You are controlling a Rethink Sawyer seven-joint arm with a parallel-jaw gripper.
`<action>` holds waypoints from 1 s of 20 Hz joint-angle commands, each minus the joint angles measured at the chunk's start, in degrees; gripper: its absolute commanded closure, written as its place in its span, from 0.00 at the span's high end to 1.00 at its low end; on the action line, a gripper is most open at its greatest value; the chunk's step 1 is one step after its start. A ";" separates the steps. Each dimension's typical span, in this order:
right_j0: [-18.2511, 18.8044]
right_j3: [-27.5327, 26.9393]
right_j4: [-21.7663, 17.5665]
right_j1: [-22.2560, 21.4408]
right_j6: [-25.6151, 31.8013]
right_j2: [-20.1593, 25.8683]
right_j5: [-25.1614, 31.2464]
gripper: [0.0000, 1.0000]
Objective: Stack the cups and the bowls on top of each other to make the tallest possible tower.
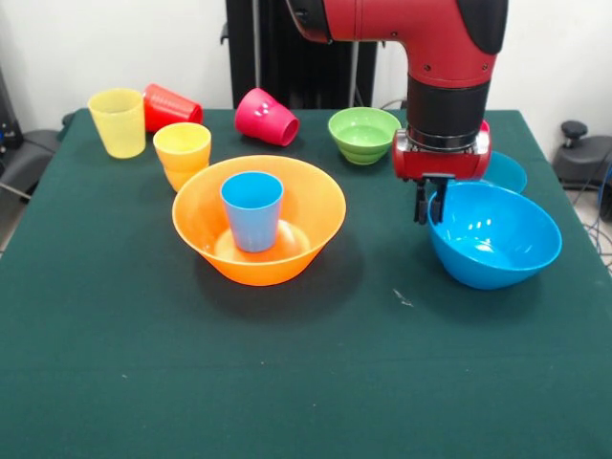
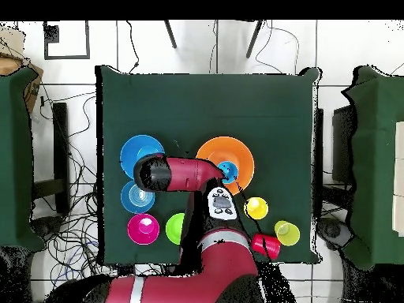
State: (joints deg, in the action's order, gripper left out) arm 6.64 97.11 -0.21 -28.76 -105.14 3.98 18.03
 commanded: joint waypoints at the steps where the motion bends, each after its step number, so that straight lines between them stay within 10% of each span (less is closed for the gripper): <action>1: 0.15 -2.24 0.78 1.70 -6.08 1.99 4.00 0.00; 20: 2.04 3.09 1.25 -7.43 -4.58 3.53 9.64 0.00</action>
State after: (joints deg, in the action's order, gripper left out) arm 7.49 97.93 -0.22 -32.14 -105.14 4.01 18.73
